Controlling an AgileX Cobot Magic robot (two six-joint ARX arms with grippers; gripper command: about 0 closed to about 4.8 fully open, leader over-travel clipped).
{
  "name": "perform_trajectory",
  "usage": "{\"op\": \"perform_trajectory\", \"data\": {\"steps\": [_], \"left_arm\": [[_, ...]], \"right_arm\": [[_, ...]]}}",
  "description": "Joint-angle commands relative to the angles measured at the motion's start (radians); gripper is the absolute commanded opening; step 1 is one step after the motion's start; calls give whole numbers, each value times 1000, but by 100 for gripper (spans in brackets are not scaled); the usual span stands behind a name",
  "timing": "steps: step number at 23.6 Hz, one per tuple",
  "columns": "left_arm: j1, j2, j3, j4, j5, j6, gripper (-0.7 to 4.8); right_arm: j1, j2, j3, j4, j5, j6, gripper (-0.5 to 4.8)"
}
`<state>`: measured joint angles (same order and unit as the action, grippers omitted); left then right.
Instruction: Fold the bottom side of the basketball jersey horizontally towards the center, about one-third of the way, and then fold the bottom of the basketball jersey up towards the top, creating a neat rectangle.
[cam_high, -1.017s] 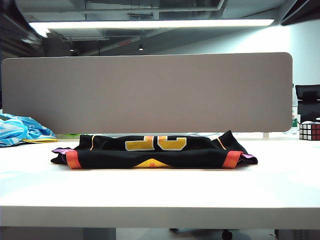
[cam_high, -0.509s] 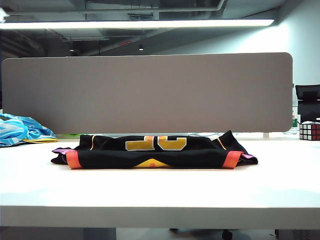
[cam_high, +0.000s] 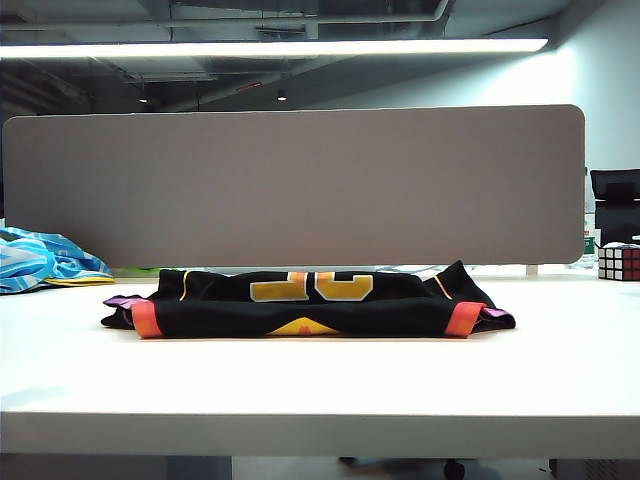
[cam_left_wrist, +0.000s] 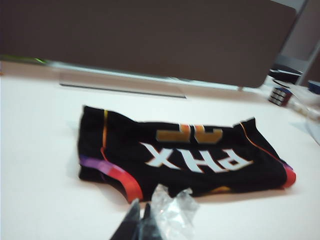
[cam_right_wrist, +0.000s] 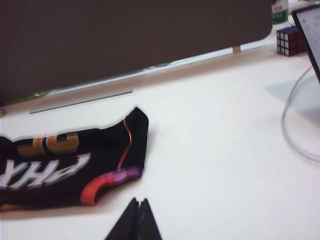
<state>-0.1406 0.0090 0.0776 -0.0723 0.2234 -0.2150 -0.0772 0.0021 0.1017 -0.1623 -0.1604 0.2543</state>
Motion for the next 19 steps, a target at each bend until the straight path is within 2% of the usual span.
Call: {"op": "perform_trajectory", "data": {"steps": [1, 3, 7, 9, 12, 14, 19], "left_arm": [[3, -3, -47, 81, -3, -3, -6], [3, -7, -71, 98, -36, 6, -6], [5, -7, -70, 95, -112, 77, -6], [5, -7, -70, 119, -173, 114, -6], [5, -7, -70, 136, -248, 113, -6], [5, -7, -70, 142, -254, 110, -6], [5, -7, -70, 139, -246, 110, -6]], "right_arm": [[13, 1, -56, 43, 4, -33, -9], [17, -3, -95, 63, 2, -61, -8], [19, -2, -101, 40, 29, -166, -8], [19, -2, -101, 50, 56, -166, -8], [19, -2, -101, 70, 106, -178, -8], [19, -2, -101, 80, 142, -177, -8], [19, -2, -101, 112, 131, -177, -8]]}}
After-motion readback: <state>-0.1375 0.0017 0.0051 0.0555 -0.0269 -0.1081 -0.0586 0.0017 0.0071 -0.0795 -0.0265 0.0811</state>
